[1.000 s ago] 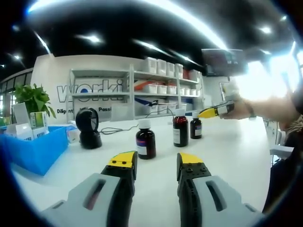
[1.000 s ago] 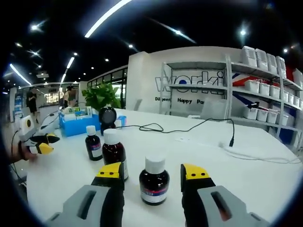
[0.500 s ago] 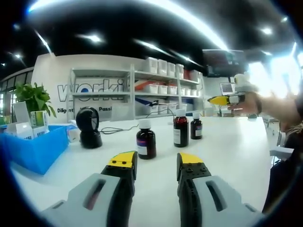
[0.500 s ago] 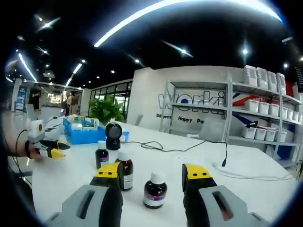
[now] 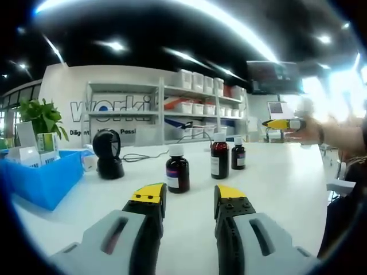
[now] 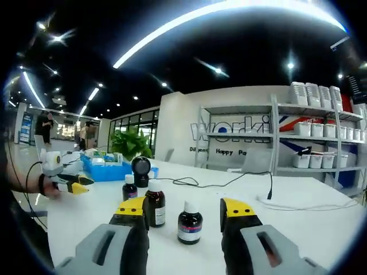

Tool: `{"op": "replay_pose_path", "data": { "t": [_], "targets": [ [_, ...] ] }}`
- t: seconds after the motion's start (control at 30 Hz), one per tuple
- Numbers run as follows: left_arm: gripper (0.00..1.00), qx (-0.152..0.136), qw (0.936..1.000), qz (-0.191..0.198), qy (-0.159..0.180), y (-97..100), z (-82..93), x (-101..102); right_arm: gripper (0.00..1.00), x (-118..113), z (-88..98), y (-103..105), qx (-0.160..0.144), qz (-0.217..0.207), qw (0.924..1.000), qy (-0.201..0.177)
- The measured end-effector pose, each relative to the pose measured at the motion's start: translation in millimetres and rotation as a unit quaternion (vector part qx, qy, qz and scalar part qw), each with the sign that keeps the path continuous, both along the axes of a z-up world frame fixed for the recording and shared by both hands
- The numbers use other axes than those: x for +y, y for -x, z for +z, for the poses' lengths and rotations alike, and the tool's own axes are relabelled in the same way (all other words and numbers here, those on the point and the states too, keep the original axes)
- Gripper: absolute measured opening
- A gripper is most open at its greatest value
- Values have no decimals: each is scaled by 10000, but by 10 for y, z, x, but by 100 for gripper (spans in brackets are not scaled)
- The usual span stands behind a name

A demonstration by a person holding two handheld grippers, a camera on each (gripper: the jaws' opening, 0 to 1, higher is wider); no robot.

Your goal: Rotate the medicine bottle to make it face forward pick up the medicine bottle inspect the drug traceability code place the medicine on the table

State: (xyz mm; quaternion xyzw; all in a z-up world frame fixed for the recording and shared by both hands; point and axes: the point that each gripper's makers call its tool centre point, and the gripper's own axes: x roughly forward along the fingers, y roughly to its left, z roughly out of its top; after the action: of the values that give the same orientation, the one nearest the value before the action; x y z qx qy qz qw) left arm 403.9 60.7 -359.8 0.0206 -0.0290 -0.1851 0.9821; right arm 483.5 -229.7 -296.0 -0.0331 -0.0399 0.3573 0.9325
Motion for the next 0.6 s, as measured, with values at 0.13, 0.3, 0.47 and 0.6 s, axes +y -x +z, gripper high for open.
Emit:
{"op": "replay_pose_path", "data": {
  "t": [0.13,0.3,0.47,0.6],
  "targets": [
    [26,-6,10000,9,19,1,6,1,46,-64,-87,91,-36,47,9998,-164],
    [26,5,10000,-3,-1,-1,-1,-8,43,-98,-189,175,-19,48,9997,-231],
    [26,10,10000,-4,-3,-2,-2,-11,42,-140,-260,228,31,23,9997,-245],
    [26,8,10000,8,-3,-4,-1,-6,42,-141,-285,289,-133,2,9998,-125]
  ]
}}
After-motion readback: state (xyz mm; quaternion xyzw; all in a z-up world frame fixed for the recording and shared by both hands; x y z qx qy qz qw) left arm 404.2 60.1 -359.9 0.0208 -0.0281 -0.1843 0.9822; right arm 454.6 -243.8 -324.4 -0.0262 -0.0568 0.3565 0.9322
